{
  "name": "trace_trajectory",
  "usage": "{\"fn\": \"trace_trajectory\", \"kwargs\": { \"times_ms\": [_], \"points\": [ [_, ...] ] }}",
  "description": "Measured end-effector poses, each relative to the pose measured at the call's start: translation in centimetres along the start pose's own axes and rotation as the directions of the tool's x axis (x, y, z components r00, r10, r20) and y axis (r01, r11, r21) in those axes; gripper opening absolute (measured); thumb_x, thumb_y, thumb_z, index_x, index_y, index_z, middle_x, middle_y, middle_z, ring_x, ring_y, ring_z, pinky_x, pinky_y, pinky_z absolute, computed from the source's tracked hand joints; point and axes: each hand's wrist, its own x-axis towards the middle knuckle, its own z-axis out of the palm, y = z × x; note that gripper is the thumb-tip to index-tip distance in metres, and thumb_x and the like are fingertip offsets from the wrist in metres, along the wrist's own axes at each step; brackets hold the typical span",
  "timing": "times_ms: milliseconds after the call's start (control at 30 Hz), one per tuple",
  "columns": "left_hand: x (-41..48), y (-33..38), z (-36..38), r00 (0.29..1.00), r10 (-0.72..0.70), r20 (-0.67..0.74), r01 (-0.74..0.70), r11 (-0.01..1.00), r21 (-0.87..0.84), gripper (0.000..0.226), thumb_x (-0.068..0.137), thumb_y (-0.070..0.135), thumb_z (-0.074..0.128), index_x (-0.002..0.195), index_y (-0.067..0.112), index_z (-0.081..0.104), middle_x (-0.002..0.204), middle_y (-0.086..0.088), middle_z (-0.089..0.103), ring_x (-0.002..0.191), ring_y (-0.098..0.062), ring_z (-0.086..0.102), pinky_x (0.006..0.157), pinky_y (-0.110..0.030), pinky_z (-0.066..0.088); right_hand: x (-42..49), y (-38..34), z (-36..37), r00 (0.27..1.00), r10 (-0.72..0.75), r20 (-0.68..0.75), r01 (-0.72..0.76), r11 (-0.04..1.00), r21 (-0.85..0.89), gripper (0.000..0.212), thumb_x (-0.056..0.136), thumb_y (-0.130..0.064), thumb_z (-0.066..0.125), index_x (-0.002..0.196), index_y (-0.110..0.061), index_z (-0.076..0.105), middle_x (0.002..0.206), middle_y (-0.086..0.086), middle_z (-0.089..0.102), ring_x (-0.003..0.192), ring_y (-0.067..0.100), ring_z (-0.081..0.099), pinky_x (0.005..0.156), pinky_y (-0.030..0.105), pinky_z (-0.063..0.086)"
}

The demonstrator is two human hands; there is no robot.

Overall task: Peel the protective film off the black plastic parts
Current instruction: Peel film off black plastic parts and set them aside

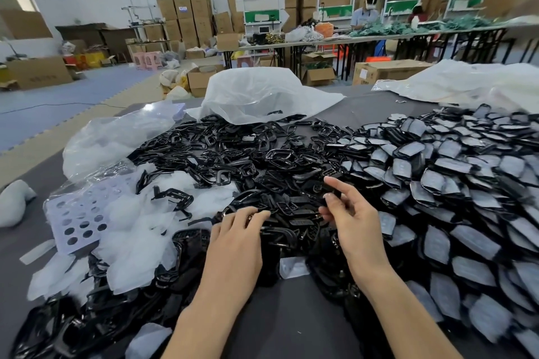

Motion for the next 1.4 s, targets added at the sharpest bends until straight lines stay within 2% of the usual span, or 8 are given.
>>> {"fn": "trace_trajectory", "kwargs": {
  "times_ms": [267, 500, 733, 900, 1000, 1133, 1267, 1400],
  "points": [
    [3.7, -1.3, 0.7, 0.971, 0.069, 0.229, -0.094, 0.990, 0.101, 0.035, 0.105, 0.038, 0.039, 0.139, 0.037, 0.044, 0.133, 0.015, 0.053, 0.126, -0.016, 0.043, 0.103, -0.034, 0.029, -0.1, 0.5, 0.3, 1.000, -0.001, -0.021, -0.001, 0.997, -0.071, 0.021, 0.098, -0.016, 0.064, 0.106, -0.035, 0.066, 0.096, -0.001, 0.069, 0.076, 0.005, 0.071, 0.068, 0.012, 0.052],
    [3.3, -0.4, 1.0, 0.976, 0.050, 0.211, -0.074, 0.992, 0.105, 0.044, 0.103, 0.047, 0.036, 0.147, 0.043, 0.034, 0.124, 0.012, 0.049, 0.121, -0.017, 0.043, 0.104, -0.034, 0.028, 0.1, 1.2, 0.6, 1.000, -0.010, -0.008, 0.009, 0.990, -0.144, 0.022, 0.098, -0.017, 0.064, 0.103, -0.038, 0.066, 0.085, -0.011, 0.071, 0.077, 0.006, 0.071, 0.070, 0.017, 0.054],
    [3.0, 0.1, 1.1, 0.984, 0.058, 0.167, -0.072, 0.994, 0.080, 0.033, 0.104, 0.043, 0.036, 0.135, 0.039, 0.047, 0.123, 0.015, 0.054, 0.119, -0.013, 0.047, 0.101, -0.031, 0.027, 0.0, 1.4, 0.5, 1.000, -0.022, -0.008, 0.020, 0.983, -0.184, 0.021, 0.098, -0.020, 0.063, 0.104, -0.040, 0.065, 0.088, -0.008, 0.071, 0.078, 0.004, 0.071, 0.073, 0.022, 0.054],
    [2.2, 0.3, 0.9, 0.999, 0.047, -0.015, -0.048, 0.995, -0.091, 0.024, 0.101, 0.029, 0.051, 0.122, 0.026, 0.063, 0.103, 0.008, 0.060, 0.098, -0.015, 0.058, 0.095, -0.033, 0.040, 0.0, 1.4, 0.5, 1.000, -0.018, 0.001, 0.018, 0.984, -0.177, 0.020, 0.099, -0.021, 0.062, 0.105, -0.040, 0.064, 0.091, -0.024, 0.069, 0.079, 0.004, 0.071, 0.075, 0.021, 0.054],
    [1.8, 0.5, 0.7, 0.997, 0.021, -0.080, -0.039, 0.973, -0.229, 0.026, 0.099, 0.023, 0.057, 0.123, 0.028, 0.063, 0.094, 0.010, 0.051, 0.082, -0.006, 0.041, 0.088, -0.029, 0.039, 0.0, 1.3, 0.5, 1.000, -0.026, 0.009, 0.028, 0.984, -0.175, 0.020, 0.099, -0.021, 0.062, 0.104, -0.040, 0.064, 0.093, -0.026, 0.068, 0.079, 0.005, 0.071, 0.074, 0.021, 0.054],
    [1.3, 0.3, 0.2, 0.998, 0.021, -0.058, -0.039, 0.940, -0.339, 0.026, 0.098, 0.027, 0.053, 0.121, 0.037, 0.061, 0.092, 0.016, 0.049, 0.088, -0.002, 0.048, 0.078, -0.026, 0.038, -0.1, 1.3, 0.5, 0.999, -0.033, 0.010, 0.034, 0.984, -0.173, 0.021, 0.099, -0.021, 0.062, 0.104, -0.041, 0.064, 0.092, -0.021, 0.069, 0.080, 0.004, 0.071, 0.074, 0.020, 0.054],
    [1.1, 0.2, 0.1, 1.000, -0.003, -0.015, -0.004, 0.910, -0.415, 0.022, 0.098, 0.042, 0.048, 0.118, 0.040, 0.057, 0.107, 0.022, 0.055, 0.097, -0.006, 0.057, 0.085, -0.028, 0.046, -0.1, 1.4, 0.6, 0.999, -0.035, 0.008, 0.036, 0.985, -0.171, 0.022, 0.099, -0.020, 0.063, 0.104, -0.041, 0.065, 0.090, -0.014, 0.070, 0.080, 0.005, 0.071, 0.076, 0.023, 0.055],
    [1.2, 0.2, 0.1, 0.999, -0.020, 0.033, 0.033, 0.877, -0.479, 0.031, 0.092, 0.055, 0.050, 0.113, 0.036, 0.062, 0.110, 0.027, 0.057, 0.104, 0.005, 0.054, 0.086, -0.011, 0.040, -0.2, 1.4, 0.7, 0.999, -0.035, 0.017, 0.037, 0.985, -0.171, 0.021, 0.099, -0.020, 0.063, 0.103, -0.041, 0.065, 0.090, -0.014, 0.070, 0.081, 0.007, 0.072, 0.080, 0.030, 0.058]
  ]
}}
